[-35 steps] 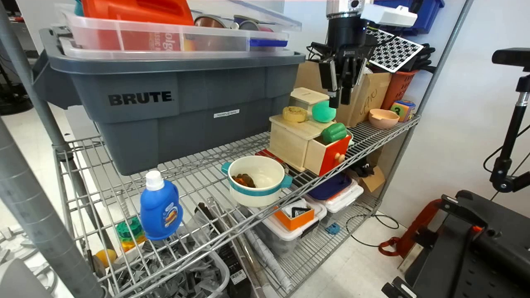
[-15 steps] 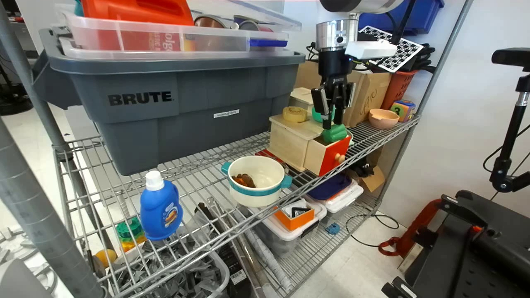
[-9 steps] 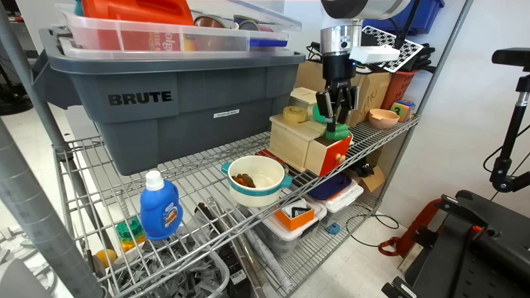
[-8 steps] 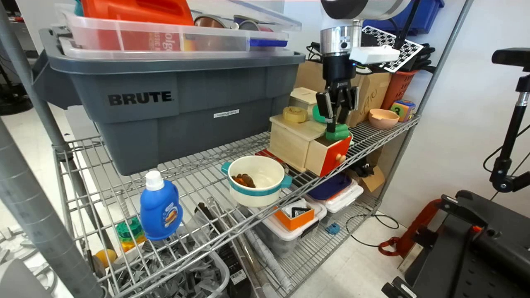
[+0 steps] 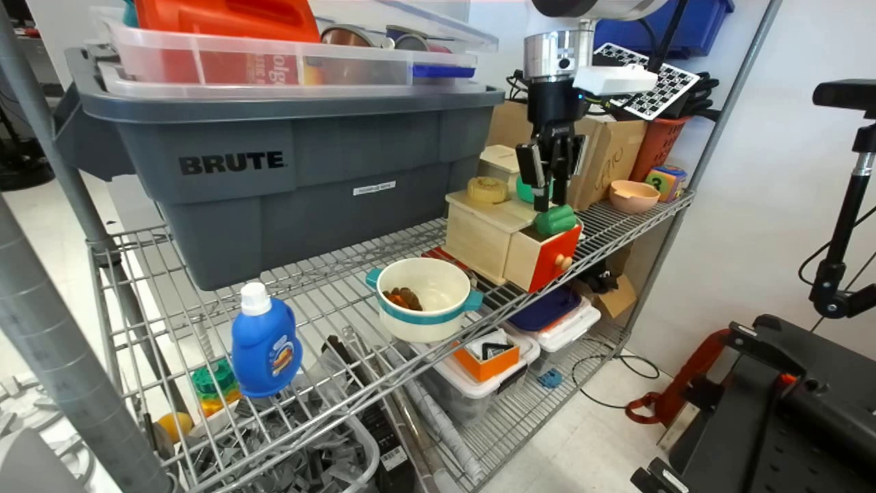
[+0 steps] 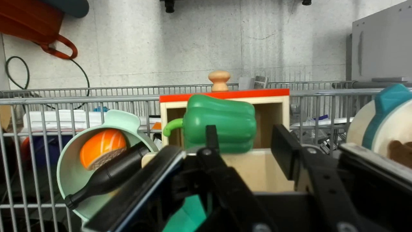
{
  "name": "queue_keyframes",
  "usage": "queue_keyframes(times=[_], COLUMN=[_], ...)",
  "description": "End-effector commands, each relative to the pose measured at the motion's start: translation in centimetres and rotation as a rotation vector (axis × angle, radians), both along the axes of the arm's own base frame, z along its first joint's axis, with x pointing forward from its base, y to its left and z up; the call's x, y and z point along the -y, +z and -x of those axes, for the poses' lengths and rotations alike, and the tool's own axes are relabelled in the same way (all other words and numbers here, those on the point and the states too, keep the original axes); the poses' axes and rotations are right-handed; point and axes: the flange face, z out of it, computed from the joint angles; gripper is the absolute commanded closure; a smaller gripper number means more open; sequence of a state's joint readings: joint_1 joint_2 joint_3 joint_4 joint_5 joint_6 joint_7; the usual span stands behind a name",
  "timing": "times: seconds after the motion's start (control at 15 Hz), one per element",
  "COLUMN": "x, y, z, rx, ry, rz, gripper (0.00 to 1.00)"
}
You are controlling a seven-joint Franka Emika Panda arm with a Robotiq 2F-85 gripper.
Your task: Pick up the green pepper plush toy and put it in the boy to the left, pick up the light green object and put it in the bowl to the right
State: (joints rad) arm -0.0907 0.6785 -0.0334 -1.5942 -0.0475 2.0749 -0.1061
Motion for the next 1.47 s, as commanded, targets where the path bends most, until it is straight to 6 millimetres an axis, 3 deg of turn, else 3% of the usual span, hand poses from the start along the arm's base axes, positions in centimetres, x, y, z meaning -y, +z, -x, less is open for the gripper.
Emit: queue_keyframes(times=[0.0,0.73,0.8,0.87,1.13,1.4], x=[-1.0,-3.3,-3.6,-3.8,-4.4,-4.8], y=[1.9,4.6,4.9,5.1,5.8,6.8], z=[0.4,1.3,1.5,1.6,2.1,2.4], rx=[0.011,0.029,0.029,0.031,0.034,0.042], ry=[0.023,0.054,0.057,0.059,0.062,0.071], rz=[-0.003,0.011,0.012,0.012,0.014,0.013], gripper=[0.77,0.77,0.43,0.25,0.01,0.0])
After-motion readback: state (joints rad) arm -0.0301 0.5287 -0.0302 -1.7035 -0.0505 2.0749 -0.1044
